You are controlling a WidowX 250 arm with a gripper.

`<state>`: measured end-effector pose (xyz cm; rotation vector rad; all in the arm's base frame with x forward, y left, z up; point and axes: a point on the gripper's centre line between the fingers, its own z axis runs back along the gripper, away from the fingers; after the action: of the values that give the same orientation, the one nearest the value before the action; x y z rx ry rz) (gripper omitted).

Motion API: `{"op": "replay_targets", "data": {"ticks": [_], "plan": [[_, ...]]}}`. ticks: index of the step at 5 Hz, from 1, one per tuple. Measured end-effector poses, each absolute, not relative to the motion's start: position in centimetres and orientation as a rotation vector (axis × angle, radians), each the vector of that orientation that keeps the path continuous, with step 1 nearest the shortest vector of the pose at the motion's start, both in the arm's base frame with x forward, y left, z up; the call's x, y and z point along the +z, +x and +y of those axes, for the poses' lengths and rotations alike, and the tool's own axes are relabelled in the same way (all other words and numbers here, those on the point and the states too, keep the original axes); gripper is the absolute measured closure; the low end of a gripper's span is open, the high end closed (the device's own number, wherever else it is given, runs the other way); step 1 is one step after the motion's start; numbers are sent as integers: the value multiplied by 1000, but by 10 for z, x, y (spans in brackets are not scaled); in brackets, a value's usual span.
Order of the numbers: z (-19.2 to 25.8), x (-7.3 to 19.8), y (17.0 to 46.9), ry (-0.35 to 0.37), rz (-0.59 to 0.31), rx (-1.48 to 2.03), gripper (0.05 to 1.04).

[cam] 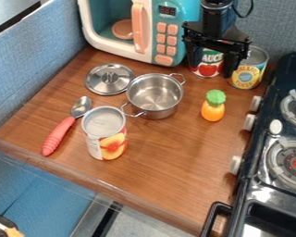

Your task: Move the silver pot to the rigth side of can

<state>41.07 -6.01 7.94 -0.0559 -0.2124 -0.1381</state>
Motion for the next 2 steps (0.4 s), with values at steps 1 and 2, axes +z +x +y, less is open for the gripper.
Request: {"op": "replay_targets", "data": {"ticks": [1, 2], "plan": [[-59, 55, 404, -51, -150, -137, 83], [-47, 40, 395, -36, -129, -123, 83]]}}
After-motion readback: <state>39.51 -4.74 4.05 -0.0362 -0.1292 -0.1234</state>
